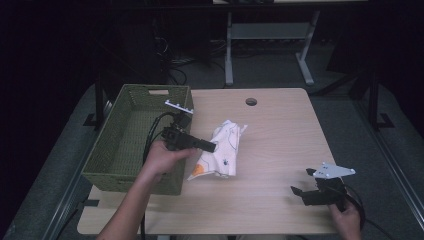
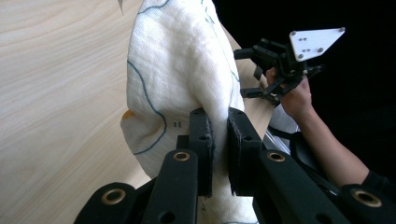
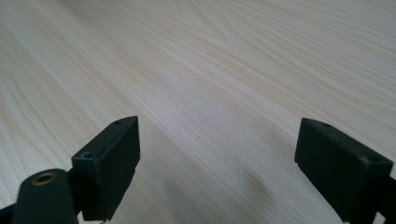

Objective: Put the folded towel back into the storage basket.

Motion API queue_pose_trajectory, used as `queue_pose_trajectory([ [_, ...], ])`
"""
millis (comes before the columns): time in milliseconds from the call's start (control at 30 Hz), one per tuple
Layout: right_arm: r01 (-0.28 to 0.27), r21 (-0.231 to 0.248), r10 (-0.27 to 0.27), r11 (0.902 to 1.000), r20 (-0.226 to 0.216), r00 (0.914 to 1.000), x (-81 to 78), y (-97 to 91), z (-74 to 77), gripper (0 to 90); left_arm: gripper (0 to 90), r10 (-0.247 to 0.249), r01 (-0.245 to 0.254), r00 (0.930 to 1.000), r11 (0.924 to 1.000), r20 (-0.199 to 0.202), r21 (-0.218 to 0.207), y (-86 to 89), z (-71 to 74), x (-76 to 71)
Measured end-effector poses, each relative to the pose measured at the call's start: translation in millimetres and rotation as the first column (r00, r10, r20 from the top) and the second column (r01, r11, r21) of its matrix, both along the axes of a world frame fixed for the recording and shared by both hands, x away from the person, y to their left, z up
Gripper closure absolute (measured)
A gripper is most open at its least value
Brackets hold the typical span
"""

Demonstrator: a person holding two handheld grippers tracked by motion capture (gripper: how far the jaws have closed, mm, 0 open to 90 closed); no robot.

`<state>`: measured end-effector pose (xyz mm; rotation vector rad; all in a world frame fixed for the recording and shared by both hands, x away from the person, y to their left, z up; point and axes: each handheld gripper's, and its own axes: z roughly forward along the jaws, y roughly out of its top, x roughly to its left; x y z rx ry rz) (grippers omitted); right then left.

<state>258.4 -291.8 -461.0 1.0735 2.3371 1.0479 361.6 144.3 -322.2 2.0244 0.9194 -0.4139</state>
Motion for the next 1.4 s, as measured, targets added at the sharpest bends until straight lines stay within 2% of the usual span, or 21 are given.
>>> queue_pose_trajectory([
  [267, -0.002, -0.006, 0.002, 1.0, 0.0, 1.0, -0.3, 1.9, 0.1, 13.9, 82.9, 0.001, -0.001, 1.0, 0.9988, 0.003, -0.049, 18.1, 5.9, -0.9],
  [433, -0.001, -0.012, 0.001, 0.9999, 0.001, 1.0, 0.8, 1.4, -0.5, 13.9, 83.0, 0.009, -0.008, 0.9999, 0.9988, 0.008, -0.048, 28.4, 10.6, -0.4],
  [667, 0.003, -0.009, -0.003, 1.0, -0.009, 1.0, 1.0, 1.6, -1.2, 13.9, 82.9, 0.029, -0.027, 0.9995, 0.9969, 0.016, -0.074, 46.9, 17.1, -0.4],
  [767, -0.004, -0.021, 0.004, 0.9998, -0.004, 1.0, 2.2, 1.9, -2.1, 13.9, 82.9, 0.039, -0.038, 0.9991, 0.9963, 0.017, -0.077, 56.7, 19.0, 0.2],
  [1233, 0.018, 0.005, -0.018, 0.9998, -0.005, 0.9998, 2.5, -0.2, -1.8, 13.9, 82.9, 0.088, -0.088, 0.9961, 0.991, 0.001, -0.101, 93.6, 22.0, 5.4],
  [1400, 0.026, 0.008, -0.026, 0.9996, -0.011, 0.9996, 2.7, 1.4, -2.7, 13.9, 82.9, 0.098, -0.097, 0.9951, 0.9909, 0.007, -0.093, 107.6, 27.0, 7.4],
])
